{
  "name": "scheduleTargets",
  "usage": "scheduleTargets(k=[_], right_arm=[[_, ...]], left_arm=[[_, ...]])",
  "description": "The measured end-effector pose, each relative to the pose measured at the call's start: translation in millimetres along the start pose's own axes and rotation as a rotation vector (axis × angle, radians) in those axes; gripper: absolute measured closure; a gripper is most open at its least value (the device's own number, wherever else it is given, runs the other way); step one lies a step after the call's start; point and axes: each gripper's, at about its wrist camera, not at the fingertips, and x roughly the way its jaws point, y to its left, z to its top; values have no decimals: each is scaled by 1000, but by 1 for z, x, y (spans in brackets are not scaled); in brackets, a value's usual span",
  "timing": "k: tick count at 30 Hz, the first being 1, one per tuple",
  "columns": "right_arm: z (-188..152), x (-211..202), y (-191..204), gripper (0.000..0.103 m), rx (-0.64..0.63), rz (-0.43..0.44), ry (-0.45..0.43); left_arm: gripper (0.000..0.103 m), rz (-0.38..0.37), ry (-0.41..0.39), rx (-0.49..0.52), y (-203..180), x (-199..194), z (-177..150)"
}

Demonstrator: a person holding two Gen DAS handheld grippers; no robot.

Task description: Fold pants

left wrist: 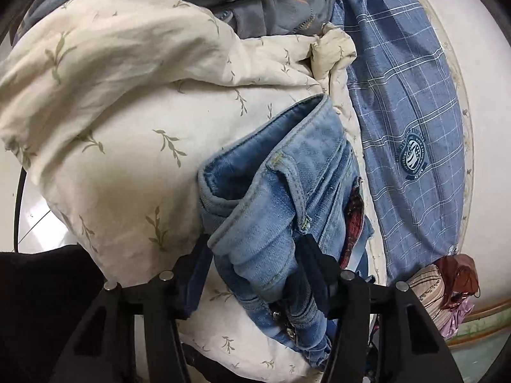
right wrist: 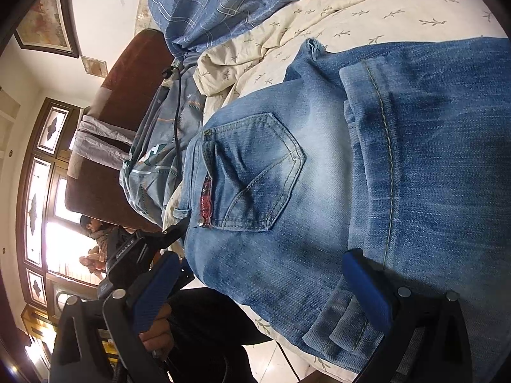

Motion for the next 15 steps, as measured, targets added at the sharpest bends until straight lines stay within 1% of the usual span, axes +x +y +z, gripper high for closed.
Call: scheduleTargets(k=[3,6,9,10,12,13,15], right_arm=[[0,0,0,1,-1,1,2],[0,-1,0,1,-4,5,4],[0,0,0,1,-6,4,6],[1,0,0,1,-6,4,6],[1,0,0,1,-6,6,6],[1,0,0,1,-6,6,6],[1,0,0,1,-6,7,6]], left_arm=[[45,-6,-7,-11,4,4,0],[45,19,-31,8,1,1,-5],[45,44,-29,15,-3,3,-5],[55,59,-28,11,-3,4,-4],[74,99,-31,48,-7,3,-5],[78,92,-40,70,-10,1,-6],[84,106,-73,134,-24,-6,-9]])
